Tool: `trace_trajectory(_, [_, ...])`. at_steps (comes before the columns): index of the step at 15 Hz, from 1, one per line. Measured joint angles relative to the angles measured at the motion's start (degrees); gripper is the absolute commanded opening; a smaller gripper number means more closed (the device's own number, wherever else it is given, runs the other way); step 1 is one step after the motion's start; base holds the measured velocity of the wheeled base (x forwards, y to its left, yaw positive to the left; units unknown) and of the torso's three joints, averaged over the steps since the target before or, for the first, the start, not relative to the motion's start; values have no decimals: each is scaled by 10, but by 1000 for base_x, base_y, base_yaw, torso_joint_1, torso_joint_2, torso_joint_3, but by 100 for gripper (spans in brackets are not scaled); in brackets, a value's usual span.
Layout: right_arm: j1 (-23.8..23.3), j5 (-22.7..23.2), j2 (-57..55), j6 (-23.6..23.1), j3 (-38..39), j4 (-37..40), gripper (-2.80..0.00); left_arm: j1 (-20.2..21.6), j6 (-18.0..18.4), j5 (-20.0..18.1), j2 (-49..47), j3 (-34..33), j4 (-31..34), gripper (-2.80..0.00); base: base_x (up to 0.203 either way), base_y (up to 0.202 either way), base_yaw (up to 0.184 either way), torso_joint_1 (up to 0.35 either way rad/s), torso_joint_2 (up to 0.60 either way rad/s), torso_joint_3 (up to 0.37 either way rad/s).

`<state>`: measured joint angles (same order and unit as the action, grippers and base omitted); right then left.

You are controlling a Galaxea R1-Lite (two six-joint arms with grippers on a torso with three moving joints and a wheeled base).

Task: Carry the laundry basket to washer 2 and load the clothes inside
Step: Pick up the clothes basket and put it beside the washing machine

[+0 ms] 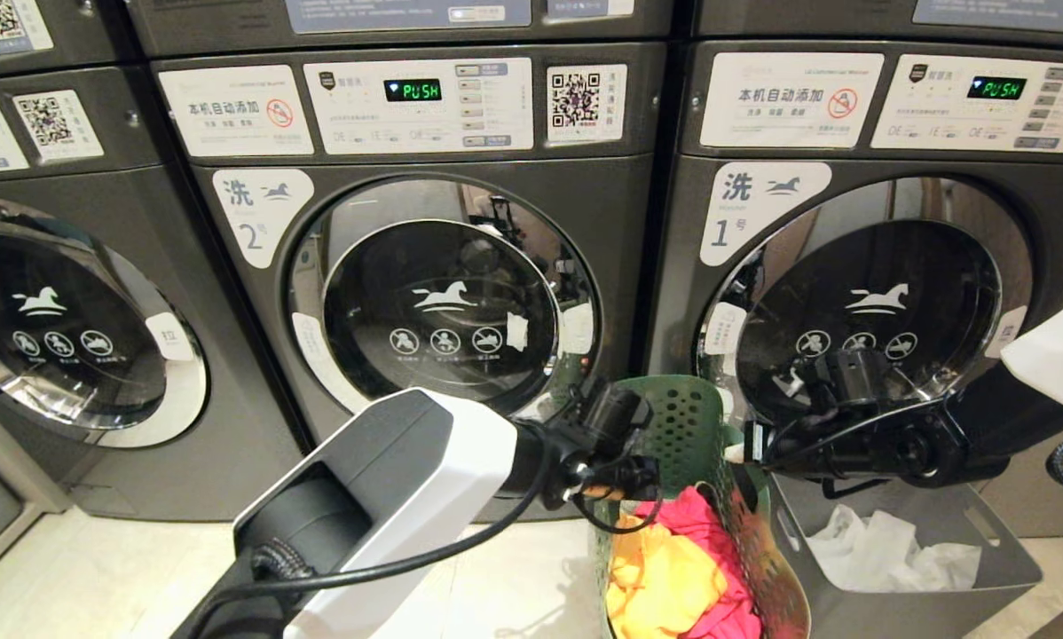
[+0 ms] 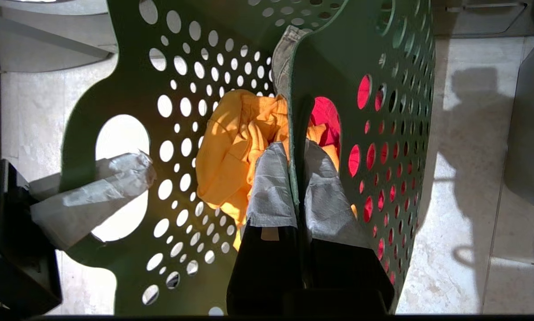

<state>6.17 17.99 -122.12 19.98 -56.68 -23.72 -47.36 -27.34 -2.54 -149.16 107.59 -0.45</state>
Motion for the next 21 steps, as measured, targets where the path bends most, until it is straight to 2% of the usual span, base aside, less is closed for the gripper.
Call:
trace_trajectory(10, [-18,-4,-12,-2,11,1,-280,-6,1,-1,-12,4,0,-280,0,0,0,2,2,-191])
trace_trajectory(14, [-37,0,-14,-33,10,0,-280,-5,8,-1,-10,4,1,-280,0,0,0,5,4,-198])
trace_trajectory(21, [-41,0,-9,-34,22,0,-280,-6,10,-1,-7,4,10,-280,0,0,0,2,4,-199])
